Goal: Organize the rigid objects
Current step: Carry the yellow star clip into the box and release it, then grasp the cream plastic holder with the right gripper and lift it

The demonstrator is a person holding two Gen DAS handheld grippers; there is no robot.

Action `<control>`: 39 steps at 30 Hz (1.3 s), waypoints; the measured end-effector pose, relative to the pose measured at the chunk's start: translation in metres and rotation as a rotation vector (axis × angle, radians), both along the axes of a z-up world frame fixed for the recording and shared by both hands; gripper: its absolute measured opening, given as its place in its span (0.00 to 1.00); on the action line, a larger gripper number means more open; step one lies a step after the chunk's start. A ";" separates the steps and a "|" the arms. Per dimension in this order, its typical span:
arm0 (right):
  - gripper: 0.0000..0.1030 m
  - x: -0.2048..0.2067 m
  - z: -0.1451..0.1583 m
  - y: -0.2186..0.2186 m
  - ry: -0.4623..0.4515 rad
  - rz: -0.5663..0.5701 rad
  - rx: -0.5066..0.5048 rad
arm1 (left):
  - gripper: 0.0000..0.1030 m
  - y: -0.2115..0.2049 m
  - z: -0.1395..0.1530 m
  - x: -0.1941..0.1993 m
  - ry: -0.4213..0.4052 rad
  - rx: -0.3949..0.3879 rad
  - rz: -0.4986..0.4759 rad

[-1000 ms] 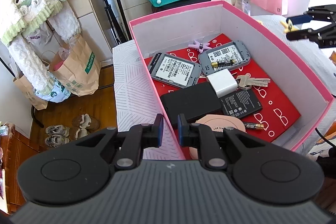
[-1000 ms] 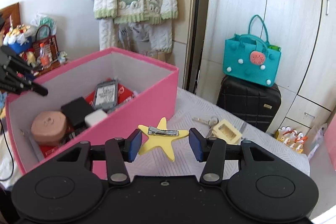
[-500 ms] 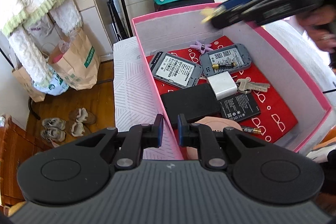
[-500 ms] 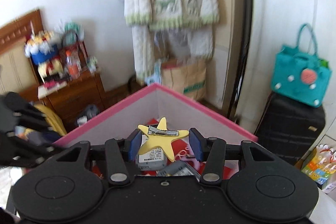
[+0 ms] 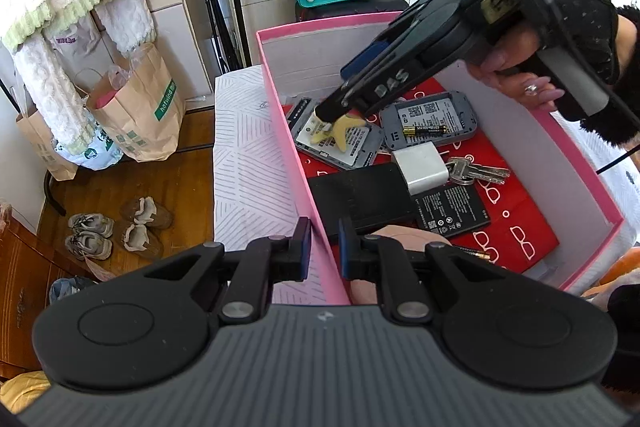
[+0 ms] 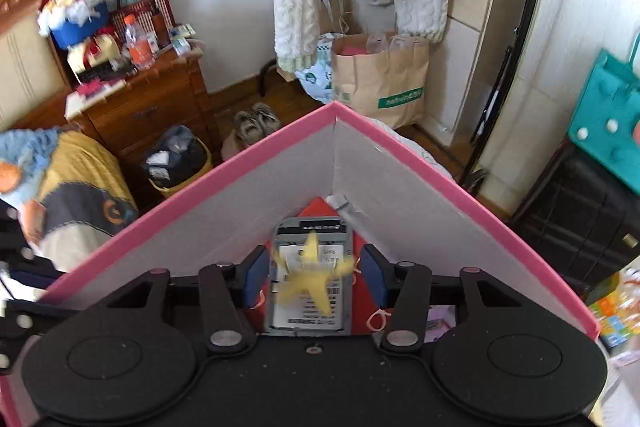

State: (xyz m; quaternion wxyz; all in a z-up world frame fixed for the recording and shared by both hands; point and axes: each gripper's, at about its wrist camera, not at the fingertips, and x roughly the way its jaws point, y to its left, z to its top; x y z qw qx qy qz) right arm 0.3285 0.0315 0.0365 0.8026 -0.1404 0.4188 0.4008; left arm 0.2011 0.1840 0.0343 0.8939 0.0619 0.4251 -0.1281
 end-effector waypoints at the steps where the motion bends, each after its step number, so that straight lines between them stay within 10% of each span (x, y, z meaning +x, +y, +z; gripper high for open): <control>1: 0.60 -0.002 0.004 -0.006 -0.012 -0.010 0.013 | 0.11 -0.001 0.000 0.000 0.000 0.003 -0.002; 18: 0.67 -0.061 0.040 -0.186 -0.228 -0.384 0.161 | 0.11 -0.002 -0.002 -0.004 -0.027 0.003 0.005; 39: 0.68 -0.033 -0.088 -0.245 -0.192 -0.462 0.062 | 0.11 -0.005 0.002 -0.002 -0.017 0.052 -0.014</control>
